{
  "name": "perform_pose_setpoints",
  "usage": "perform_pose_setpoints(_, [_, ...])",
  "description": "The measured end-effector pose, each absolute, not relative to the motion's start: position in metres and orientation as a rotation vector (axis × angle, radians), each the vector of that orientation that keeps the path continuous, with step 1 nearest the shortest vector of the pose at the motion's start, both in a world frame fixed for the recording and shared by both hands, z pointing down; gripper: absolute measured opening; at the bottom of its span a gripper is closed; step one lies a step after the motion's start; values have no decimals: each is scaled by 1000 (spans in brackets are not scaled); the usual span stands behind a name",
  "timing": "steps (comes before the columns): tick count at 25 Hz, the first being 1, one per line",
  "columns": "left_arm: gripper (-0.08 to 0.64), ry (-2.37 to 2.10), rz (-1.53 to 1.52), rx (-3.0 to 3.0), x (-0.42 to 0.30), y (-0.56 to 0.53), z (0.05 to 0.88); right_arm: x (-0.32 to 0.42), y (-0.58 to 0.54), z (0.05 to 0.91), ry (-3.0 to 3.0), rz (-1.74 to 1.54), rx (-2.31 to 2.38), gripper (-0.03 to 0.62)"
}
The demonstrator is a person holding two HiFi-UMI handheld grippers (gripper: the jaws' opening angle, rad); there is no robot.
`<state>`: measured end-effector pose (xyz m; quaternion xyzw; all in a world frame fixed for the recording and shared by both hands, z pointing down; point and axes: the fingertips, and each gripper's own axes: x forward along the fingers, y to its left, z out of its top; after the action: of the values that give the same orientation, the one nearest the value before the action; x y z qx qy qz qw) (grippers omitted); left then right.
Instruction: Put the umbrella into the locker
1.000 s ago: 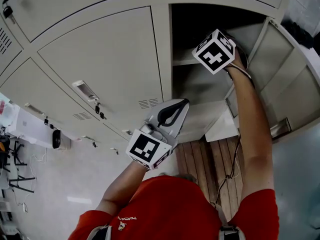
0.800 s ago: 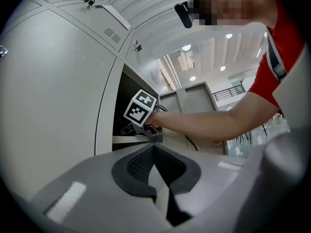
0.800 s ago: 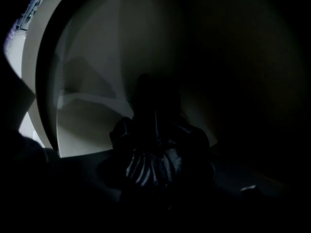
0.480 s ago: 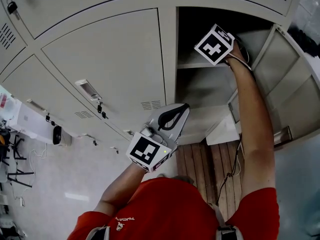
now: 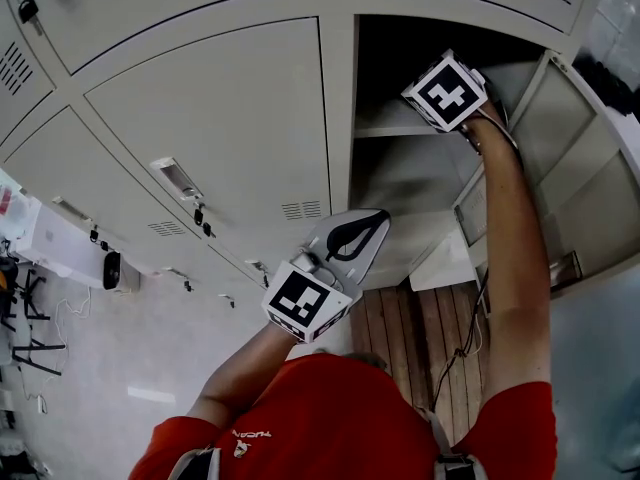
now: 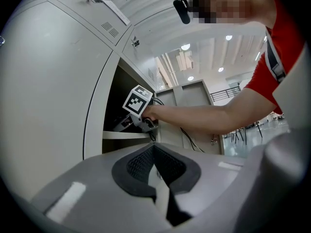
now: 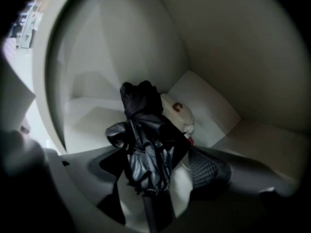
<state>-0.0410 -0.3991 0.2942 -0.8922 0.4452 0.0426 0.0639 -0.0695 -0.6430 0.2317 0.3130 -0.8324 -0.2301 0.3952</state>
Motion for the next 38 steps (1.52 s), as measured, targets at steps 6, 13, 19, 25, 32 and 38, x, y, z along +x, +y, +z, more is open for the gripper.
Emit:
perform_pose_setpoints(6, [5, 1301, 138, -2718, -32, -398, 294, -75, -614, 228, -2187, -542, 694, 377])
perform_pose_setpoints(13, [5, 1291, 183, -2714, -32, -396, 287, -74, -571, 209, -2392, -502, 769, 377])
perform_pose_setpoints(19, [5, 1303, 218, -2692, -40, -396, 278, -58, -520, 191, -2652, -481, 861, 376])
perform_pose_setpoints(25, [5, 1300, 247, -2682, -46, -390, 268, -43, -474, 198, -2854, -388, 859, 373])
perform_pose_setpoints(32, [5, 1305, 317, -2657, -64, -376, 250, -17, -404, 214, -3018, -329, 990, 133])
perform_pose_setpoints(38, [5, 1256, 316, -2663, -60, -360, 246, 7, -372, 240, -3074, -234, 1151, 10])
